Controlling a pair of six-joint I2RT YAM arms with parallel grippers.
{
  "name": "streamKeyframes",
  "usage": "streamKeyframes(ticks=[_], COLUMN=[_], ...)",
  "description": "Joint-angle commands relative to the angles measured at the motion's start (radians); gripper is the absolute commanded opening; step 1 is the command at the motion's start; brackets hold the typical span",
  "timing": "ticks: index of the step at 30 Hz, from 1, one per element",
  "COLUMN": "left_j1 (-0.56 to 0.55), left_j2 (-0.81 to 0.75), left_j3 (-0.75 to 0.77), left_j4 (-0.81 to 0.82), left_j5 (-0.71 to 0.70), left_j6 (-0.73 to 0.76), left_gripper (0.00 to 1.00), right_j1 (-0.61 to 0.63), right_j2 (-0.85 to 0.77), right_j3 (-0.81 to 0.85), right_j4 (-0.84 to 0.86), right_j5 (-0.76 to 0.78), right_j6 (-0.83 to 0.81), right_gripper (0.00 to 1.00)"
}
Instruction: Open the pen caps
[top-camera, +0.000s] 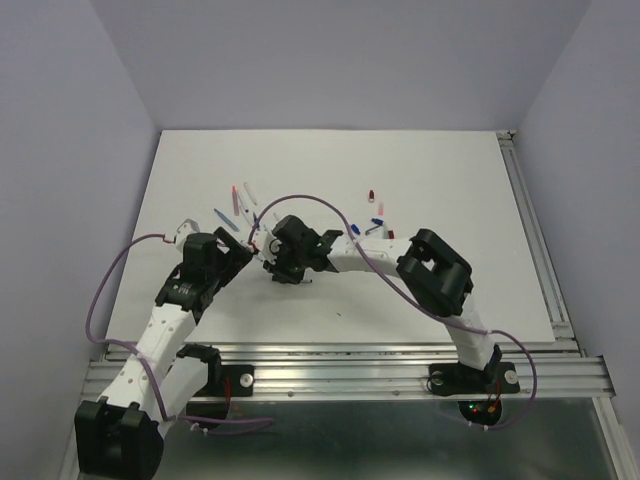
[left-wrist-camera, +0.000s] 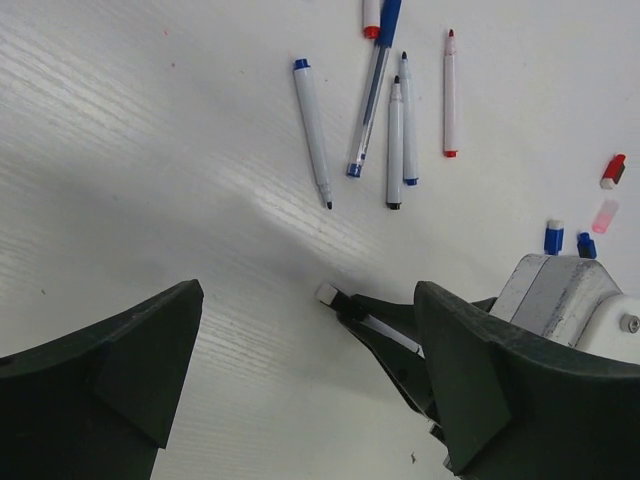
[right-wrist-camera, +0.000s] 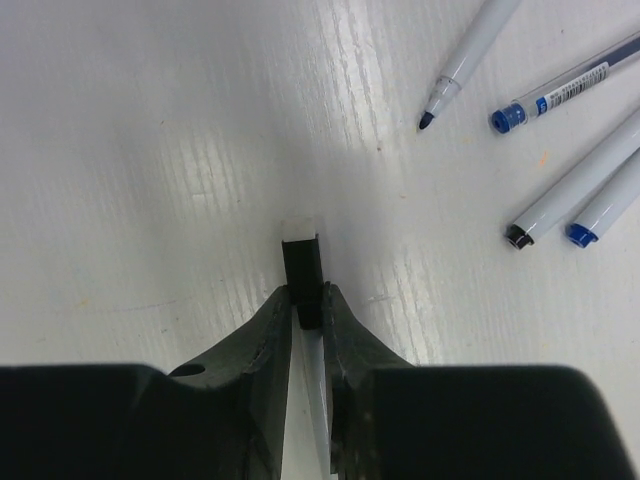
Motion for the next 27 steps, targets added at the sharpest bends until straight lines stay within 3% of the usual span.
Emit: streamKeyframes(ticks=[1, 4, 5, 9, 17, 22, 27], left_j1=[0.002, 0.002, 0.003, 0.000, -0.075, -0.161, -0.238], left_j2=[-0.036, -0.057, -0.069, -0.125, -0.290, -0.344, -0.274], left_j3=[-0.002, -0.009, -0.017, -0.061, -0.236, -0.258, -0.278], left_j4=[0.047, 0.085, 0.096, 0.187, 0.635, 0.691, 0.781], left_j5=[0.044, 0.133, 0.177, 0.303, 0.639, 0.566, 0.549], left_j6=[0.020, 0.040, 0.052, 0.063, 0.005, 0.012, 0.008], left_gripper=[0.99, 0.99, 0.99, 0.99, 0.99, 0.99, 0.99], right_j1=[0.022, 0.022, 0.022, 0.020, 0.022, 0.018, 0.018], right_j2=[-0.093, -0.197, -0.255, -0.364, -0.567, -0.625, -0.651], right_j3=[-0.101, -0.191, -0.234, -0.338, -0.458, -0.559, -0.573], right_j4=[0.151, 0.249, 0.303, 0.372, 0.421, 0.564, 0.622], right_j5=[0.064, 0.141, 0.222, 0.359, 0.541, 0.584, 0.571], right_j6=[0.130, 0.298, 0.429, 0.628, 0.924, 1.041, 1.102], right_gripper=[0.06, 0.05, 0.04, 0.05, 0.06, 0.07, 0.08])
